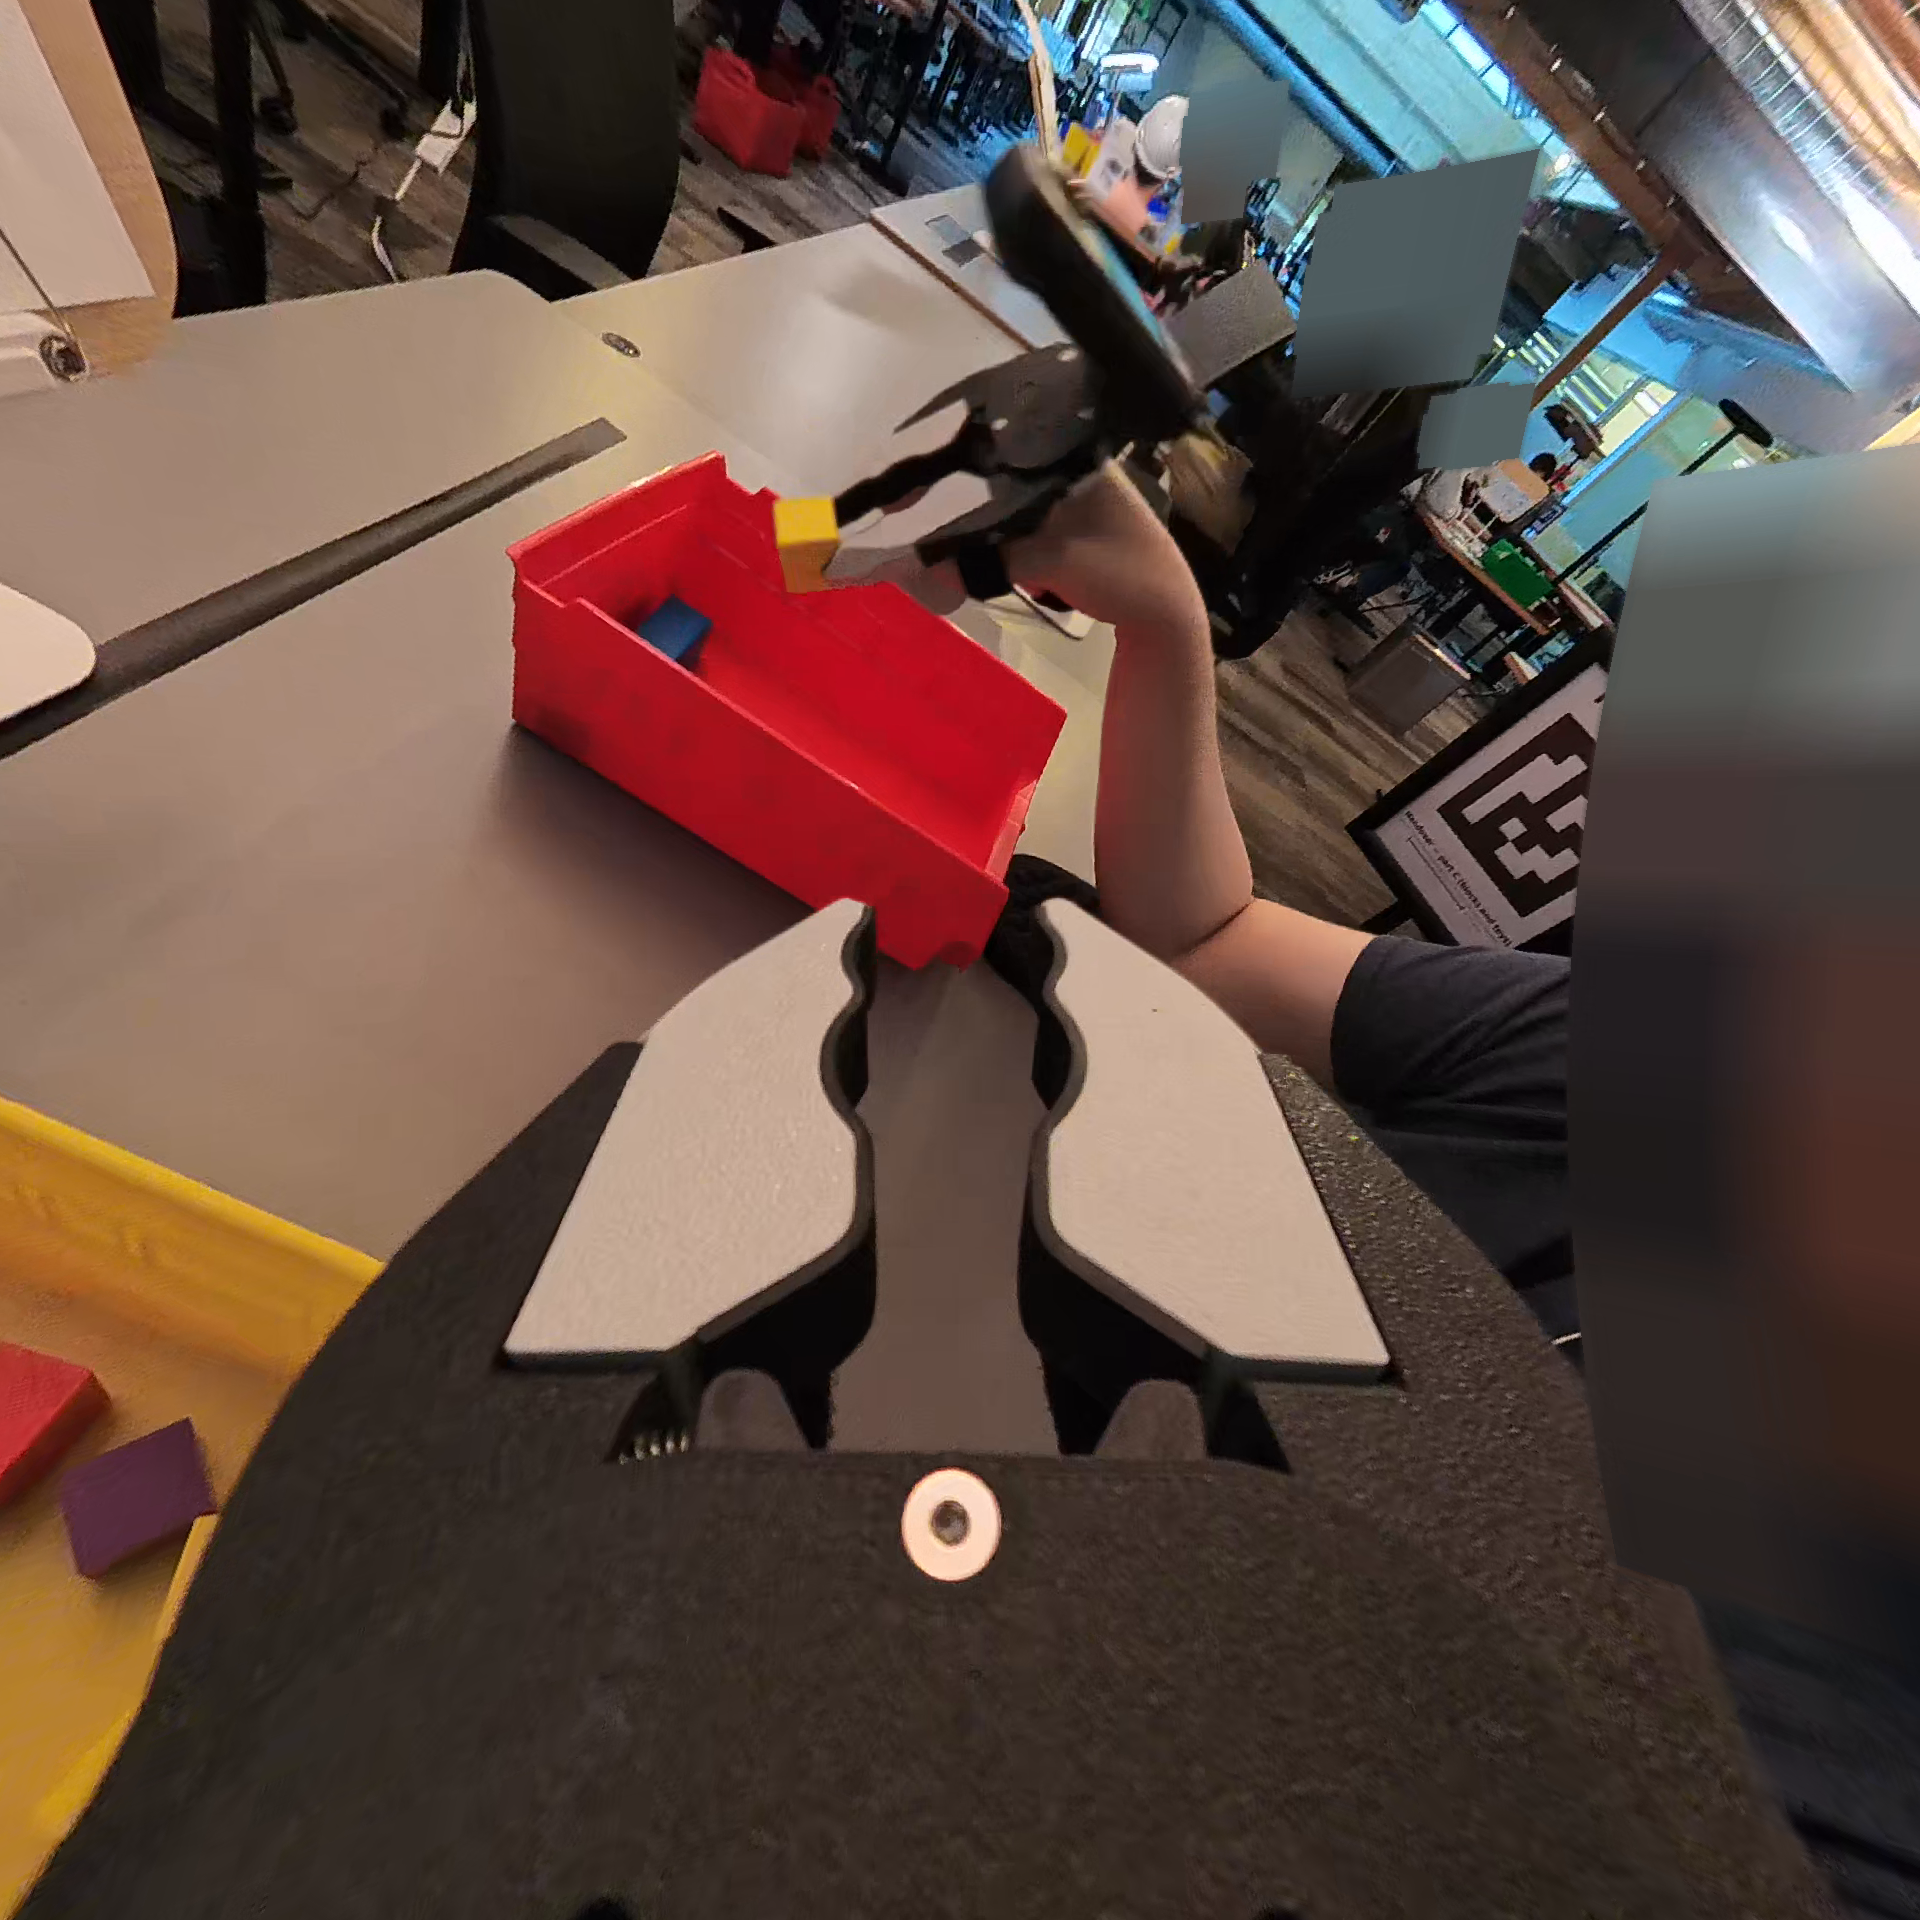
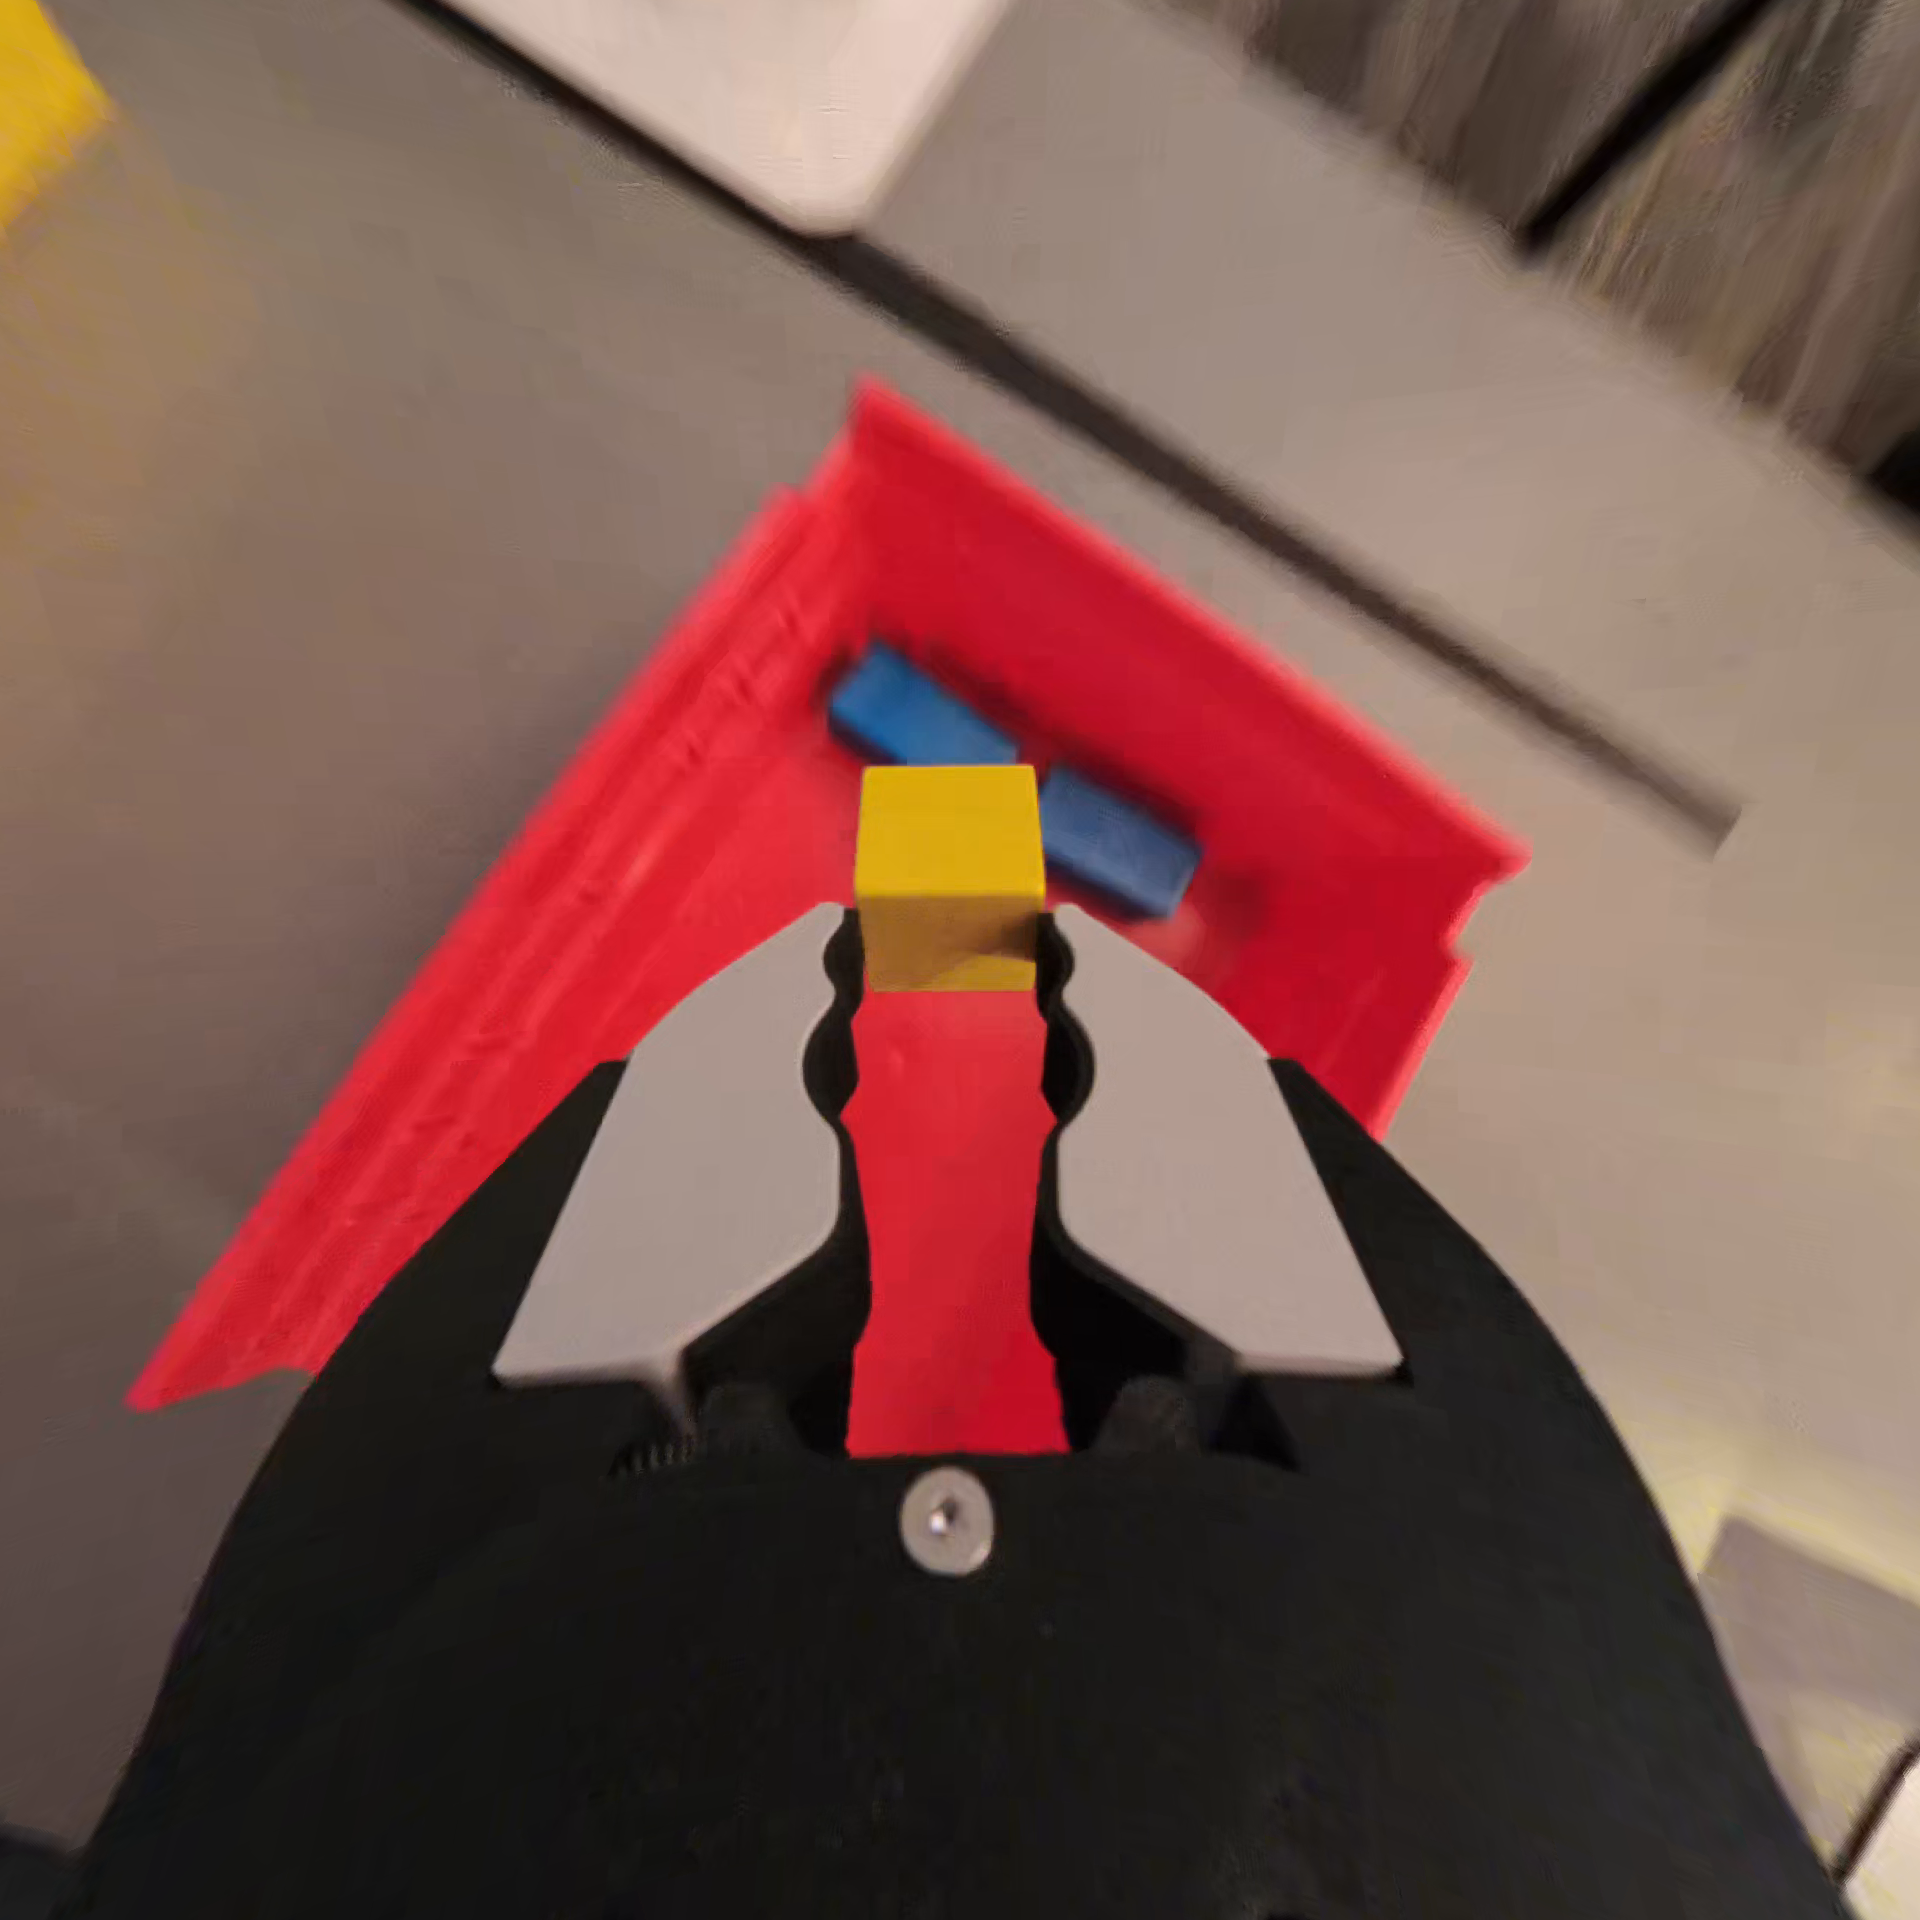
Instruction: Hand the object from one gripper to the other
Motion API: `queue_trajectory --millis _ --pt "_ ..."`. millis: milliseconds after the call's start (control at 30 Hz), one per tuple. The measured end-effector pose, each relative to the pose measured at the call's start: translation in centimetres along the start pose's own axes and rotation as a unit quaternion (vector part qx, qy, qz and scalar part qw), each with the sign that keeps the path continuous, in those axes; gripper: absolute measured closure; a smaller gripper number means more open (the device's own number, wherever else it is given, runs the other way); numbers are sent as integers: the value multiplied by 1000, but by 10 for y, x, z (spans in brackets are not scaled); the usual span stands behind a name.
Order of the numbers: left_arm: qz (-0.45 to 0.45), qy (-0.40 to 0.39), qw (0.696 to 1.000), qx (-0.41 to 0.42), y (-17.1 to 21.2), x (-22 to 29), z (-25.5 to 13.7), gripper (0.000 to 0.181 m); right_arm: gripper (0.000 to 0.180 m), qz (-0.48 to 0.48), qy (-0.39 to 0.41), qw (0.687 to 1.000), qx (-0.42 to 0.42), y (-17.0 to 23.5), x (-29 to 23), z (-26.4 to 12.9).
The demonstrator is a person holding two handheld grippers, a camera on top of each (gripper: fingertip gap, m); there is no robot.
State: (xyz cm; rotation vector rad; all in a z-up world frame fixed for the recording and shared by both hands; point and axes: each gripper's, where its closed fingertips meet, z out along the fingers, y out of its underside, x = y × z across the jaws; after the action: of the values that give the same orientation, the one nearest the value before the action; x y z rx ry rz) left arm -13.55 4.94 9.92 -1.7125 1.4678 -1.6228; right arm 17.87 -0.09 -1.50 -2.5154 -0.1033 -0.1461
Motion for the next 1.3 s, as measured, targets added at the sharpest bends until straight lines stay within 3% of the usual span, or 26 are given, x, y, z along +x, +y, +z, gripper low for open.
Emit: queue_trajectory --millis 133,467,633,800,1300 --pt "-4 -3 1000 -15 5 0 6 154 147 81 -22 988 -131 50 21 46" --pt "-14 -16 999 -48 16 -10 15 154 147 114 -9 964 -238 89 32 86" --pt "-12 -21 998 -52 17 -10 16 154 147 133 -22 964 -230 90 32 90" --pt "-17 -23 998 -56 18 -12 16 154 147 151 -112 967 -172 55 -8 97" --pt "-9 -29 997 -69 22 -12 22 155 147 118 -81 972 -187 39 -41 121"
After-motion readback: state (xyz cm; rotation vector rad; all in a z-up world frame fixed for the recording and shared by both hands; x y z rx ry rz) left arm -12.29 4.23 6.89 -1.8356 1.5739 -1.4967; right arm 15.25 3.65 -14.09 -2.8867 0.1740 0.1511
